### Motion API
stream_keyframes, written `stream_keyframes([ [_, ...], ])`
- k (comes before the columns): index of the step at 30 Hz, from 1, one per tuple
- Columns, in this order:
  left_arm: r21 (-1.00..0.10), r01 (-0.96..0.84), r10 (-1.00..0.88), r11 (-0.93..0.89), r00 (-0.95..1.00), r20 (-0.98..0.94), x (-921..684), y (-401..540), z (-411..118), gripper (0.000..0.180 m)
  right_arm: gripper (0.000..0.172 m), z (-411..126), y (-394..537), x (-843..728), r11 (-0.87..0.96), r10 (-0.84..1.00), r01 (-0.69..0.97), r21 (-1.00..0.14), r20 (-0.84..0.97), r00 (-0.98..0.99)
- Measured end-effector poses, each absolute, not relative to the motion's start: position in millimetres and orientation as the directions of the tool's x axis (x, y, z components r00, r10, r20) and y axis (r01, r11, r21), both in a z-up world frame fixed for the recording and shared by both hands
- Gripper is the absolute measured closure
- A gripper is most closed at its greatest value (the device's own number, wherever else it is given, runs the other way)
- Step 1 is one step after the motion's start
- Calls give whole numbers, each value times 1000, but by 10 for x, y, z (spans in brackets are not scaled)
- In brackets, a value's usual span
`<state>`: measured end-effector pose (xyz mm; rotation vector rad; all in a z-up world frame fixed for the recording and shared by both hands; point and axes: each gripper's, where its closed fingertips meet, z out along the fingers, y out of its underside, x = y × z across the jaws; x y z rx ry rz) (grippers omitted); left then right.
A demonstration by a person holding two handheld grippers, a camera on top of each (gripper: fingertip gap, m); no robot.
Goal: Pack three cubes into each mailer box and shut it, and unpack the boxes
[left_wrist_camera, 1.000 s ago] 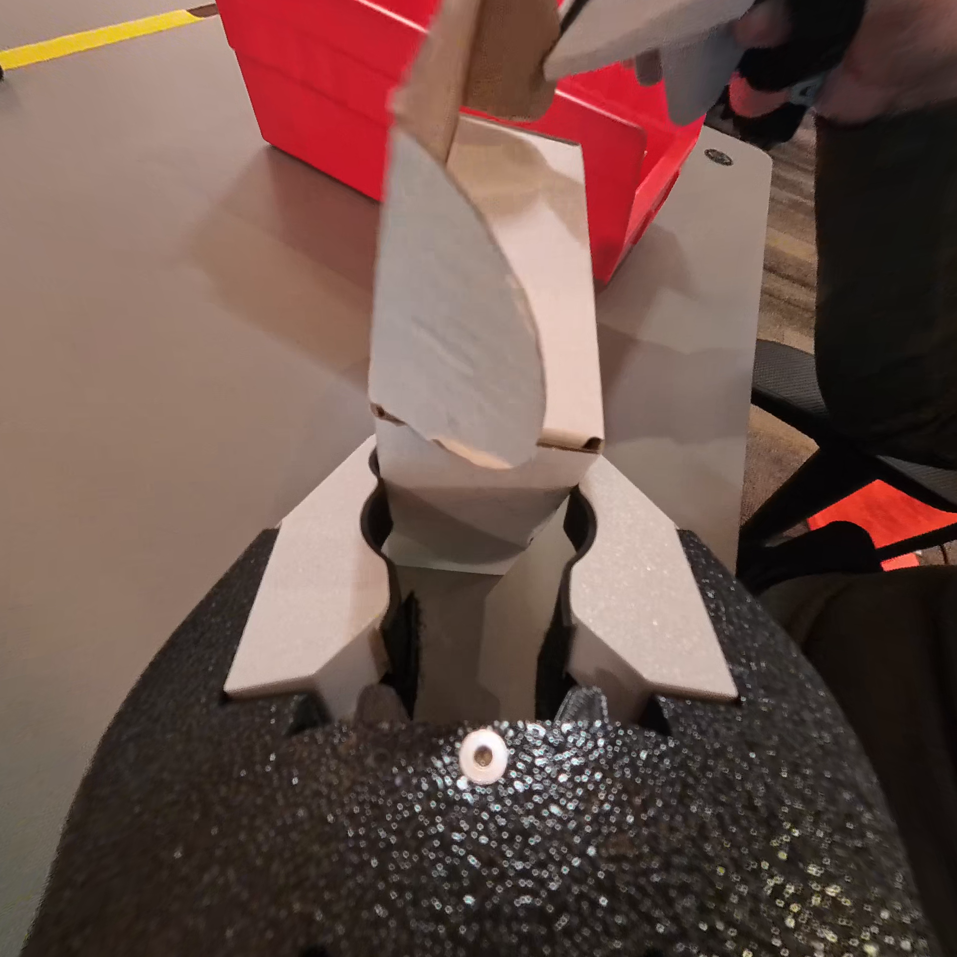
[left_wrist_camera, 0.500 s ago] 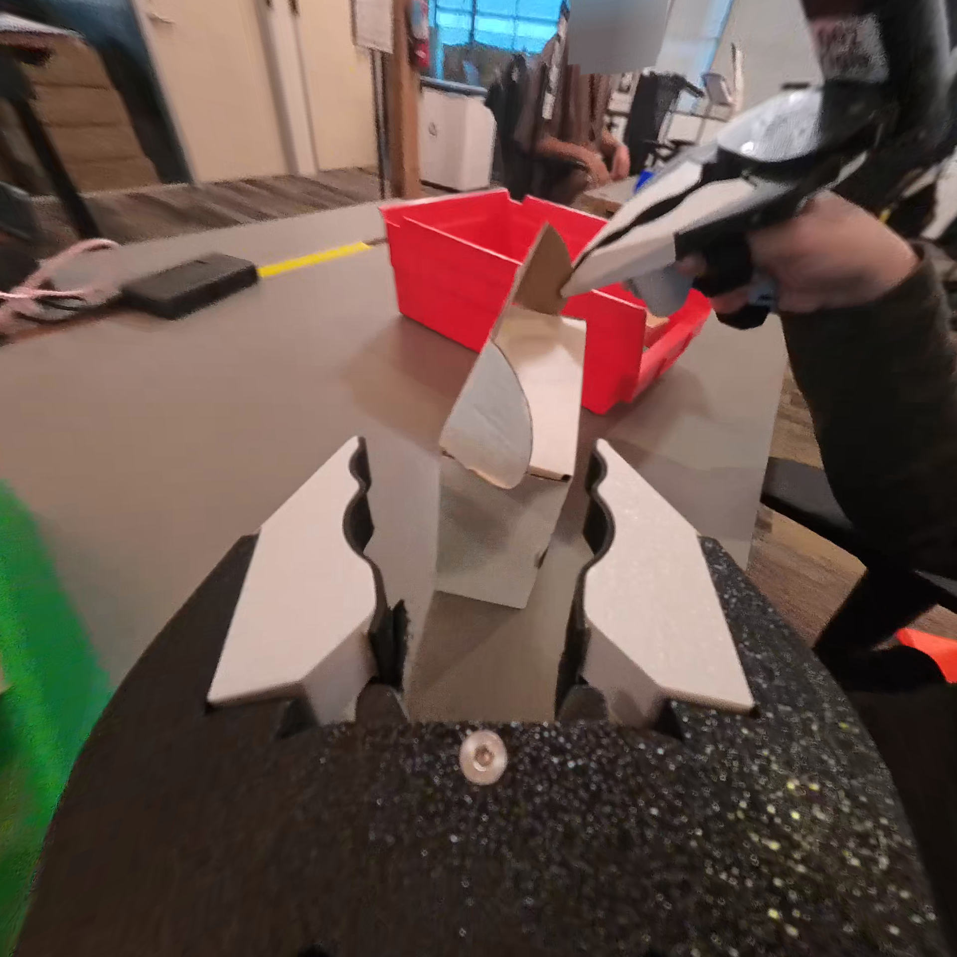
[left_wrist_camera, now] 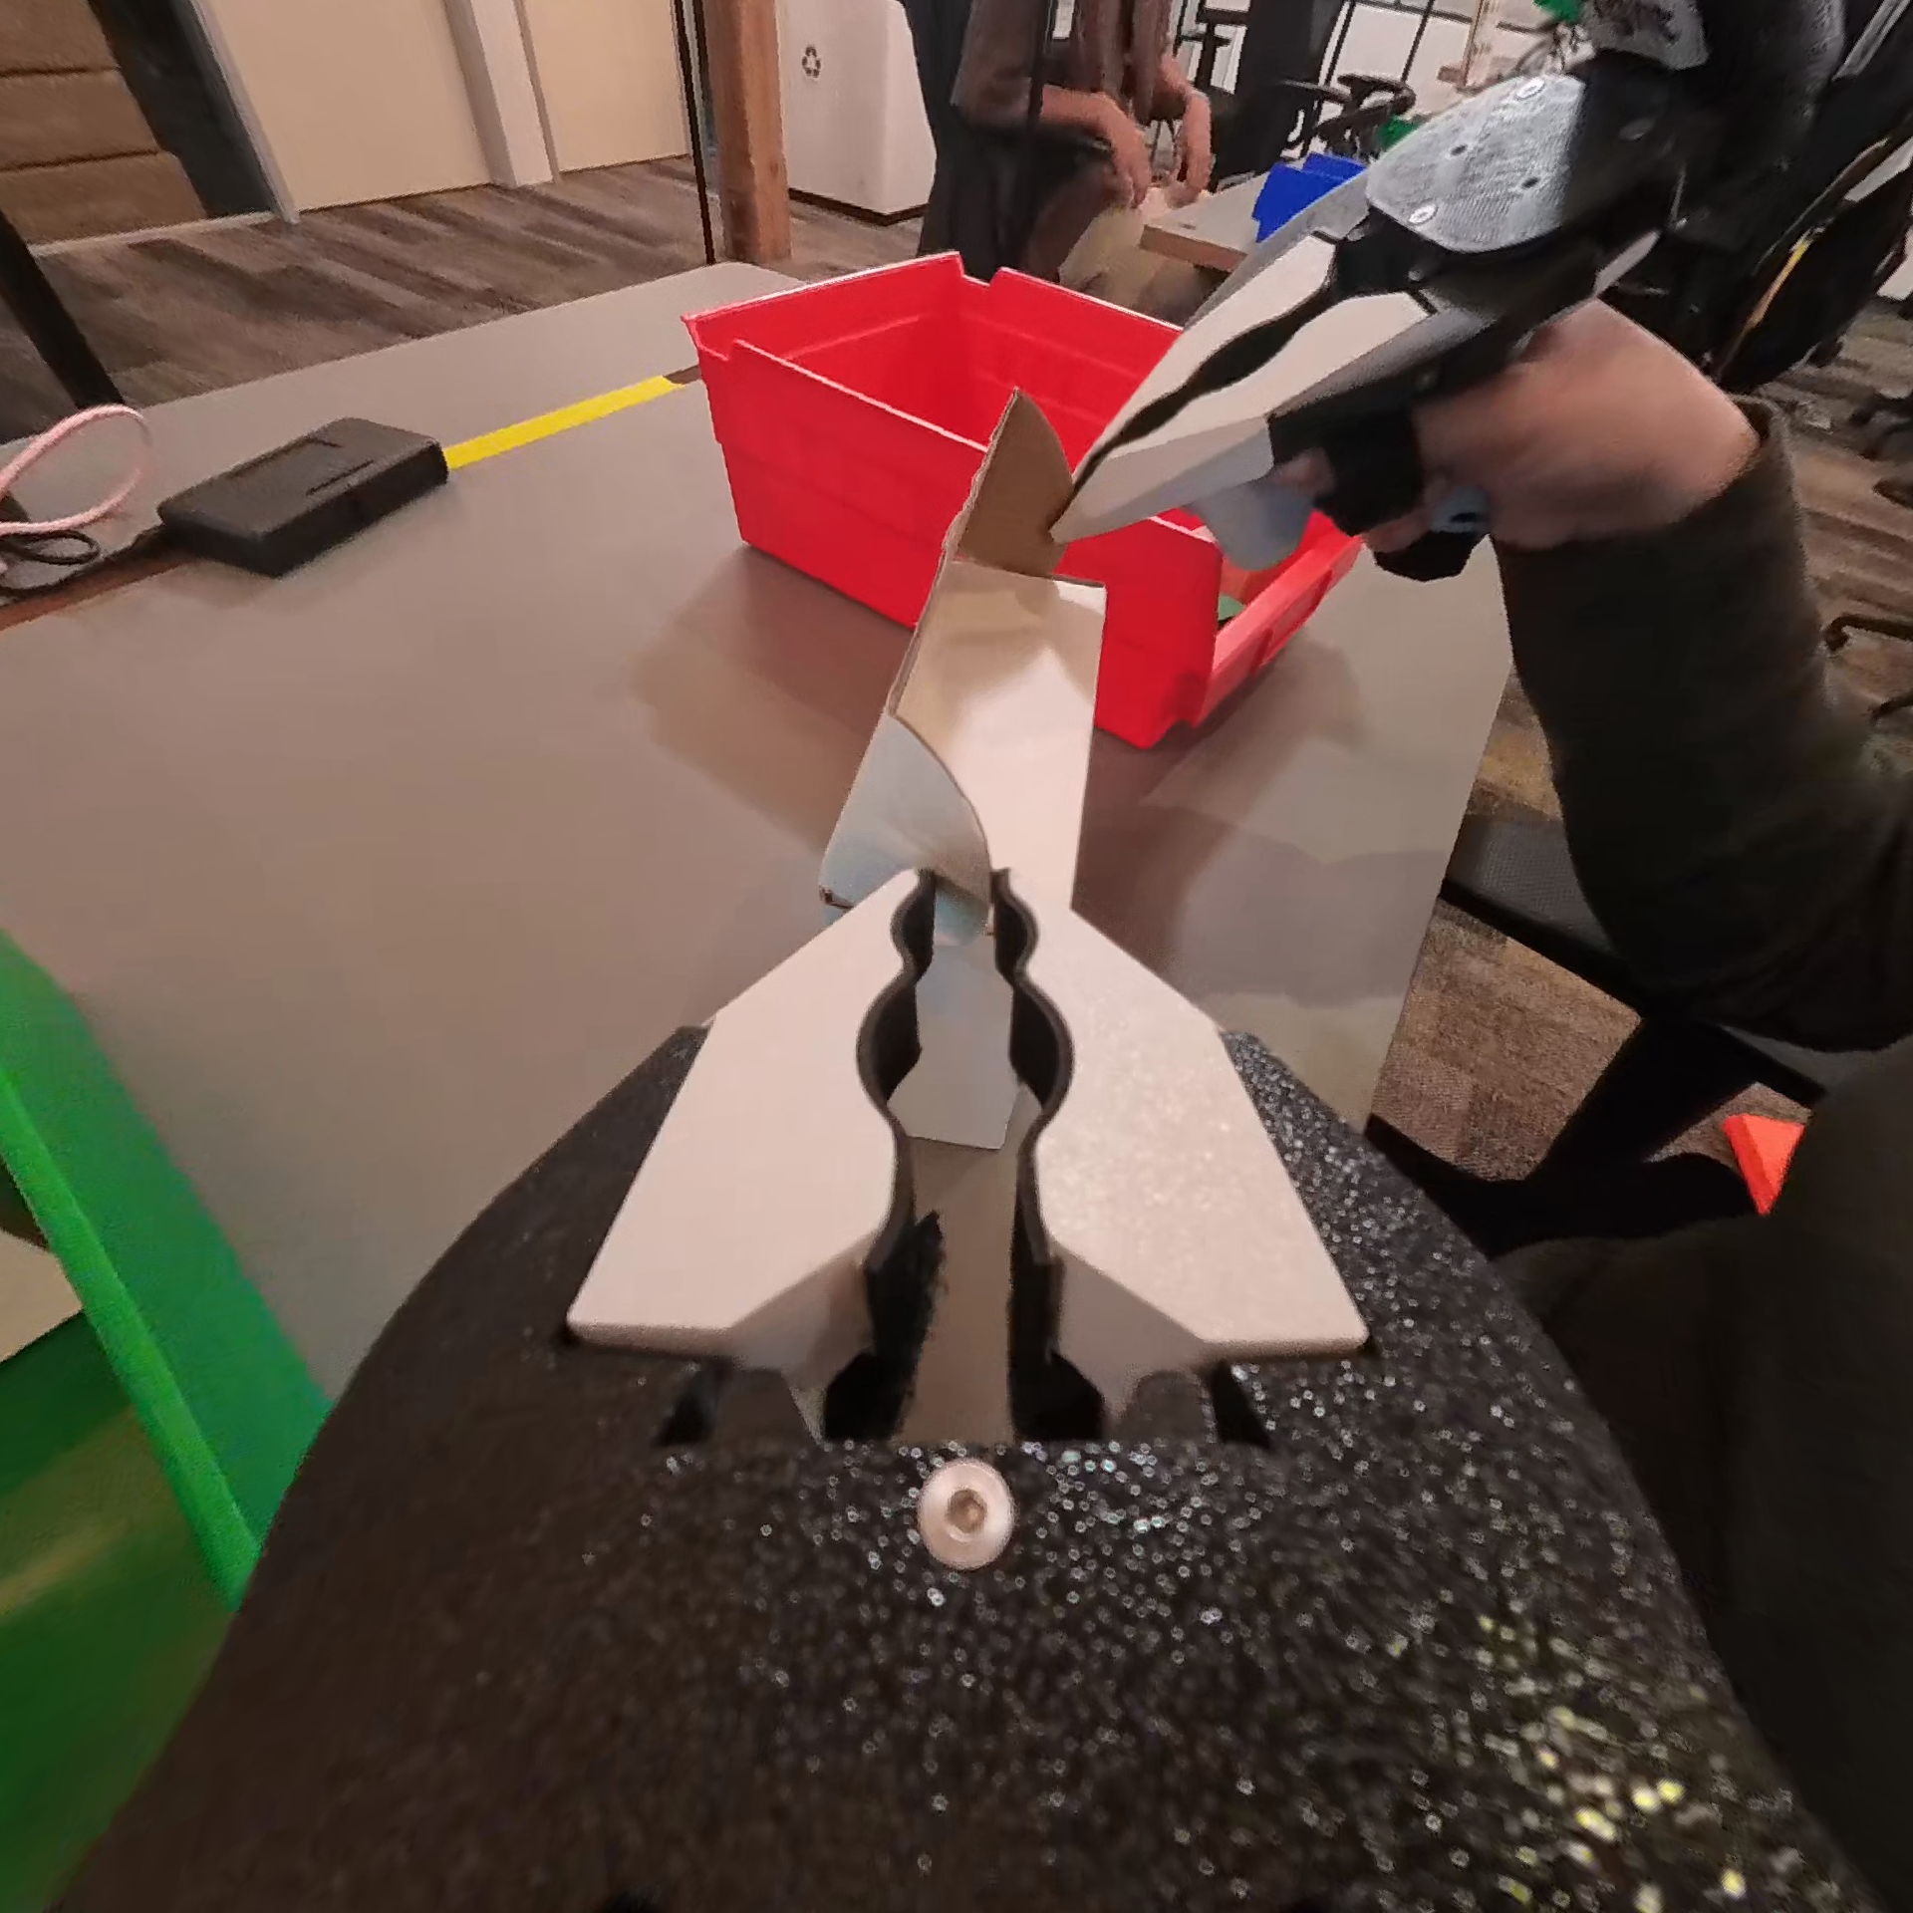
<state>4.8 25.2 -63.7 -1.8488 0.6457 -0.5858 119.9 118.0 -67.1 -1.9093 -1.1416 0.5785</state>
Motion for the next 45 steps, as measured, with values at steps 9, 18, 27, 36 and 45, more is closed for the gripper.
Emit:
stream_keyframes([
  [9, -937, -108, -647, -332, 749, 143, -8, 381, -556, 173, 171, -664, 1138, 1181, -238, 874, 522, -819, 53, 482],
  [18, -941, -44, -595, -335, 785, 175, -126, 471, -541, 174, 170, -678, 1084, 1109, -203, 880, 551, -810, 97, 466],
  [27, -908, -100, -601, -407, 778, 184, -132, 414, -720, 177, 170, -724, 1062, 1100, -186, 872, 593, -783, 146, 467],
  [36, -879, -162, -566, -448, 813, 139, -210, 321, -728, 180, 156, -711, 973, 1182, -202, 888, 606, -769, 118, 445],
  [45, -985, -123, -467, -119, 883, -54, -261, 547, -51, 180, 172, -17, 1066, 958, 76, 830, 337, -938, 247, 499],
])
